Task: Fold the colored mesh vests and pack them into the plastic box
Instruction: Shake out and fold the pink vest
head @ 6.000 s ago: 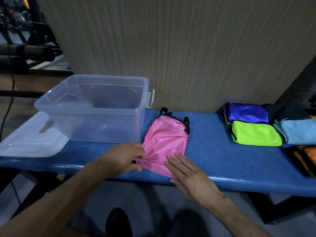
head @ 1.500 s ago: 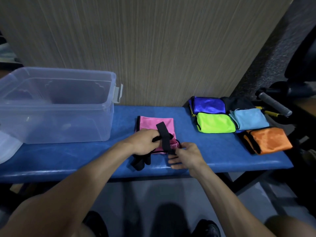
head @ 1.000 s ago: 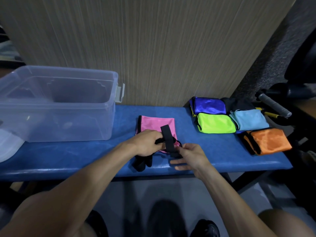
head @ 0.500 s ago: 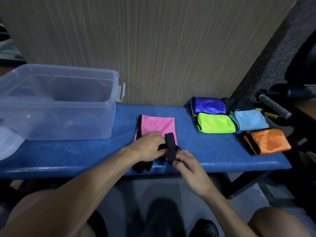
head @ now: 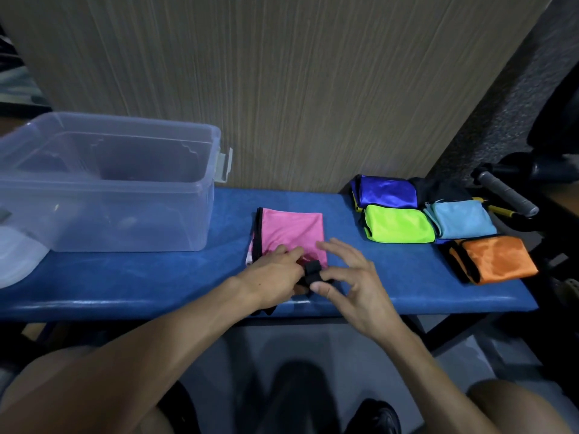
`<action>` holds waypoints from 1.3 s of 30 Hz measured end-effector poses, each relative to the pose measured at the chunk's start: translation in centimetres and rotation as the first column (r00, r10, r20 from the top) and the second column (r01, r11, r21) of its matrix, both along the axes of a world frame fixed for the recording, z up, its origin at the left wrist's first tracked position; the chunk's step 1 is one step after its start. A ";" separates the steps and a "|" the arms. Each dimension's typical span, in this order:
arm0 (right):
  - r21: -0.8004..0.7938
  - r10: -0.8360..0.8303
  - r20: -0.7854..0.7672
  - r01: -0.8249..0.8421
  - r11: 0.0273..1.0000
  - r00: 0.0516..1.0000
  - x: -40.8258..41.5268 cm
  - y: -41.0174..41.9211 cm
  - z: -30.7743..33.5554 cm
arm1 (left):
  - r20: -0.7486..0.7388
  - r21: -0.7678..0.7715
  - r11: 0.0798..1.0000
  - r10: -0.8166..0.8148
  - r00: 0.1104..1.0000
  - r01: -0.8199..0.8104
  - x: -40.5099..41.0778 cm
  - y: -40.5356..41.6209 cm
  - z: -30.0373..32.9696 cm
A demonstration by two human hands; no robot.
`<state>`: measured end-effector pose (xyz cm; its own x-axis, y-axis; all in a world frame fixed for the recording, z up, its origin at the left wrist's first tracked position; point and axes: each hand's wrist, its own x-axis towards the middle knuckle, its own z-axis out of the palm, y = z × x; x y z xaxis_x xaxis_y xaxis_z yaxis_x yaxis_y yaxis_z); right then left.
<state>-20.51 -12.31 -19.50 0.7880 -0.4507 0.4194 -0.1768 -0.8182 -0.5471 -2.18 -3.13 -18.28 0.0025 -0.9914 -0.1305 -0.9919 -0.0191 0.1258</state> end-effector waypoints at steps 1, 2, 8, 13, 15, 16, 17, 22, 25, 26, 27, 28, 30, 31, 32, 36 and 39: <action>0.007 0.047 -0.027 -0.047 0.999 0.999 0.3 -0.5 0.3 | 0.007 0.001 1.000 -0.003 1.000 0.003 0.0 0.0 0.0; 0.008 0.079 -0.036 -0.078 0.997 0.996 0.6 -0.8 0.7 | 0.006 0.000 1.000 -0.006 1.000 0.006 0.0 0.0 -0.1; 0.195 0.049 -0.015 -0.045 0.980 0.999 2.1 -1.4 1.4 | -0.021 -0.015 1.000 -0.026 0.999 0.026 0.0 0.1 0.4; 0.393 -0.038 0.036 0.021 0.919 0.999 3.7 -2.3 0.3 | -0.022 0.026 0.999 -0.028 0.999 0.029 0.5 0.7 0.4; 0.409 -0.057 0.032 0.039 0.912 0.998 4.3 -2.5 0.0 | -0.023 0.030 0.999 -0.034 0.999 0.035 0.7 0.8 0.3; 0.396 -0.069 0.022 0.055 0.917 0.997 4.5 -2.6 -0.2 | -0.026 0.030 0.999 -0.035 0.999 0.036 0.8 0.8 0.3; 0.379 -0.079 0.010 0.069 0.923 0.997 4.7 -2.7 -0.2 | -0.029 0.028 0.999 -0.035 0.999 0.036 0.8 0.8 0.2; 0.426 -0.153 -0.106 0.184 0.886 0.982 5.1 -3.7 -0.4 | -0.030 0.003 0.999 -0.040 0.999 0.040 0.9 0.7 0.1; 0.405 -0.229 -0.231 0.308 0.861 0.946 5.5 -4.0 -0.5 | -0.037 -0.011 0.999 -0.045 0.998 0.045 1.0 0.6 0.0; 0.404 -0.259 -0.254 0.345 0.847 0.932 5.7 -4.0 -0.6 | -0.065 -0.021 0.999 -0.047 0.997 0.046 1.1 0.6 0.0; 0.399 -0.287 -0.269 0.378 0.836 0.919 5.9 -3.9 -0.7 | -0.108 -0.029 0.999 -0.045 0.993 0.042 1.4 0.6 0.0; 0.381 -0.314 -0.281 0.405 0.831 0.907 6.0 -3.8 -0.9 | -0.160 -0.030 0.999 -0.041 0.986 0.036 1.6 0.6 0.1; 0.300 -0.354 -0.277 0.431 0.851 0.893 6.2 -3.5 -1.3 | -0.256 -0.034 0.999 -0.024 0.966 0.016 2.3 0.6 0.4; 0.244 -0.366 -0.265 0.430 0.869 0.892 6.3 -3.4 -1.5 | -0.294 -0.034 0.999 -0.008 0.956 -0.002 2.5 0.7 0.6; 0.178 -0.371 -0.255 0.421 0.889 0.893 6.2 -3.2 -1.5 | -0.325 -0.031 0.999 0.012 0.946 -0.023 2.7 0.8 0.8; -0.070 -0.299 -0.238 0.290 0.954 0.924 6.1 -2.5 -1.0 | -0.482 -0.022 0.992 0.100 0.870 -0.127 3.7 1.1 0.9; -0.140 -0.291 -0.232 0.264 0.954 0.928 5.9 -2.3 -1.2 | -0.607 -0.187 0.945 0.105 0.787 -0.270 4.7 1.7 1.3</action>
<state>-14.61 -14.63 -20.70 0.7225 -0.6306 0.2835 -0.5236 -0.7668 -0.3713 2.54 -1.44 -17.00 0.1969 -0.9769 0.0826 -0.7062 -0.0828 0.7031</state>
